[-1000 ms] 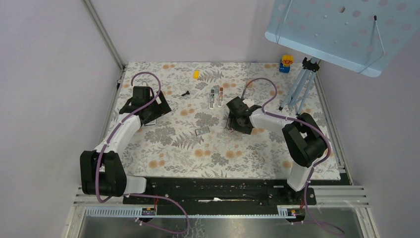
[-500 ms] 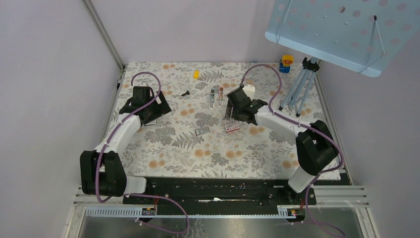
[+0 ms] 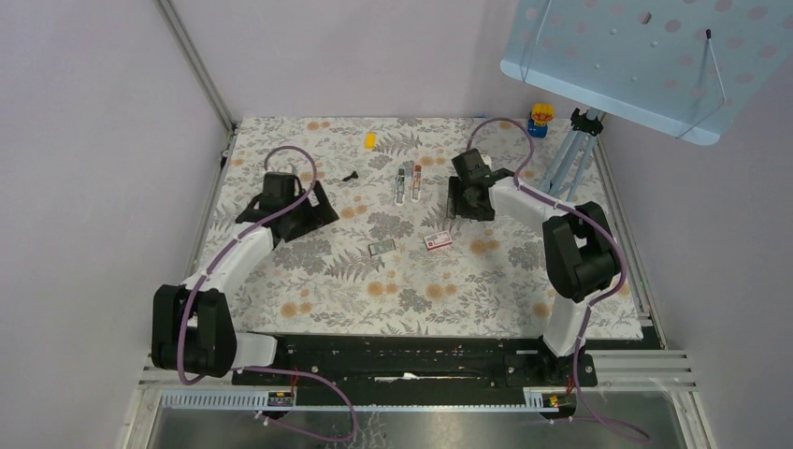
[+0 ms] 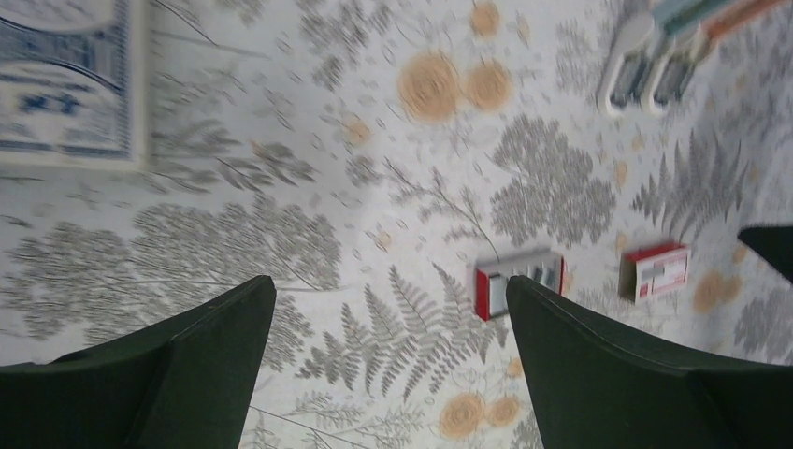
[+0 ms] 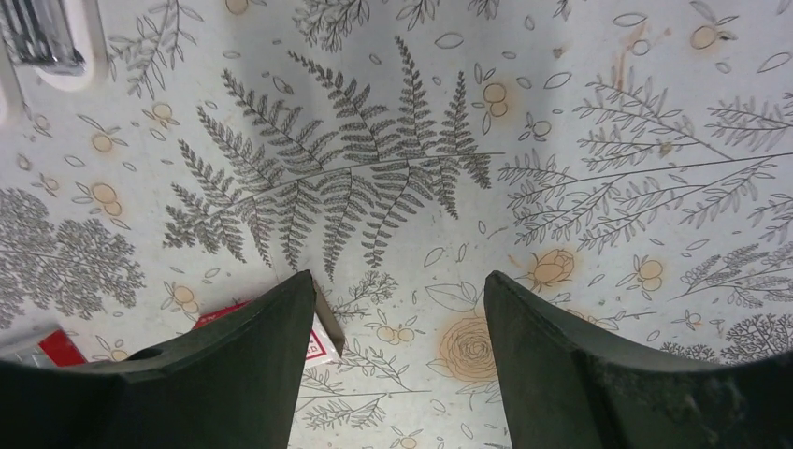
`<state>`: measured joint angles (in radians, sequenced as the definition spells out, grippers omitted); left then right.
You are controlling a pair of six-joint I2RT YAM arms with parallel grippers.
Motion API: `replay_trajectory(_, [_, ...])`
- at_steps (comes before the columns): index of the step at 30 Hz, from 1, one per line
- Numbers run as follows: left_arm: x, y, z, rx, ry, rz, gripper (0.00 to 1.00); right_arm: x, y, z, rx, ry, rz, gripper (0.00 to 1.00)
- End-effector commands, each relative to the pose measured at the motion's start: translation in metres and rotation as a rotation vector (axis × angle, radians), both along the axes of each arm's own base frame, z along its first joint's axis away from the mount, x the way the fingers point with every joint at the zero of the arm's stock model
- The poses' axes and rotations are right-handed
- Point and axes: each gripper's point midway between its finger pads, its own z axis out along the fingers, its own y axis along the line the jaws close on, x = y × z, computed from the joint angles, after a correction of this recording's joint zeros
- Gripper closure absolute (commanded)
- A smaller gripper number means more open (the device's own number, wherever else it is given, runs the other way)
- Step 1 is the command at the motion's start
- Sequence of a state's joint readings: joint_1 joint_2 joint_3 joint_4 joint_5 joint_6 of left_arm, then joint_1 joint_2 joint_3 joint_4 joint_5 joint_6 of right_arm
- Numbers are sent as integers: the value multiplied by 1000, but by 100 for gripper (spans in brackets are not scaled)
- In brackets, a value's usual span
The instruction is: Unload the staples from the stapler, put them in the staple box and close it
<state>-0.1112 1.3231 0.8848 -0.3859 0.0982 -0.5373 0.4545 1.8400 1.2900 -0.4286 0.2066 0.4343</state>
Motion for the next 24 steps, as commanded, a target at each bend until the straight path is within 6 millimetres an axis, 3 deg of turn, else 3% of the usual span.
replay_trajectory(1, [-2, -44, 12, -55, -91, -113, 1, -10, 8, -4, 15, 76, 87, 27])
replay_trajectory(5, [-1, -65, 6, -28, -120, -162, 1, -20, 11, -13, 41, 111, 100, 27])
replay_trajectory(11, [13, -76, 14, 50, -296, -288, 1, -25, 2, -11, 71, 125, 87, 27])
replay_trajectory(14, [14, -92, 26, 82, -466, -480, 1, -28, -1, -7, 117, 126, 77, 27])
replay_trajectory(18, [-3, -115, 27, 177, -594, -858, 1, -36, 5, -2, 187, 141, 103, 27])
replay_trajectory(24, [-8, -107, 3, 424, -604, -1195, 3, -47, 12, 1, 237, 151, 123, 27])
